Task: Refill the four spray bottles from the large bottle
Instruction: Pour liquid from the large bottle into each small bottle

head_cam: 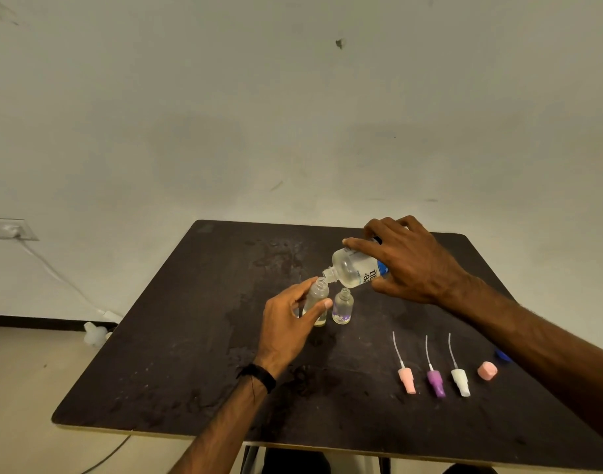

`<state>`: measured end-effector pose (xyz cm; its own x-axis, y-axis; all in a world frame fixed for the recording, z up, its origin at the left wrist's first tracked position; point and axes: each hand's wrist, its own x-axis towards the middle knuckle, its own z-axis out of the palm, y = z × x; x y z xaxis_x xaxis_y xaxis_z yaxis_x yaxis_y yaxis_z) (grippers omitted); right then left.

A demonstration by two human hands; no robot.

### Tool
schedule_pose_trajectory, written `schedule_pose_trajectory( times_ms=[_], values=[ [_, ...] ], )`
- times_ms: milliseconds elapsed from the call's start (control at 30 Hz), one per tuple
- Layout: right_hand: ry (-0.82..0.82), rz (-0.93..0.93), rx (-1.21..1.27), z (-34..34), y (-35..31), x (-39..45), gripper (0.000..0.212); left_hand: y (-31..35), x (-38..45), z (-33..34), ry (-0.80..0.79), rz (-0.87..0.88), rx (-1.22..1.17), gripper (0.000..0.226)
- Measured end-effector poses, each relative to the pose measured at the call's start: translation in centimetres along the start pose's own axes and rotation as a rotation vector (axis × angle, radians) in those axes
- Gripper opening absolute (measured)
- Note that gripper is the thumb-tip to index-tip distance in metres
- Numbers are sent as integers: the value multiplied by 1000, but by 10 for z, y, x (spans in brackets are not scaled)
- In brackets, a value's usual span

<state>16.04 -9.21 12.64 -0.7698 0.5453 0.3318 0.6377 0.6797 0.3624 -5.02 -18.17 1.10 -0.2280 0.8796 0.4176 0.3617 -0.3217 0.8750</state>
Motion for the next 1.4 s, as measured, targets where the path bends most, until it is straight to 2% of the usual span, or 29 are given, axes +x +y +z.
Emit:
schedule_pose_trajectory(
  times_ms=[1100,1400],
  values=[
    [17,-14,10,3,1,-2,77,0,-1,1,-4,-11,-14,43],
    [-2,64,164,17,4,-8,79,4,0,2,2,-53,-114,42]
  ],
)
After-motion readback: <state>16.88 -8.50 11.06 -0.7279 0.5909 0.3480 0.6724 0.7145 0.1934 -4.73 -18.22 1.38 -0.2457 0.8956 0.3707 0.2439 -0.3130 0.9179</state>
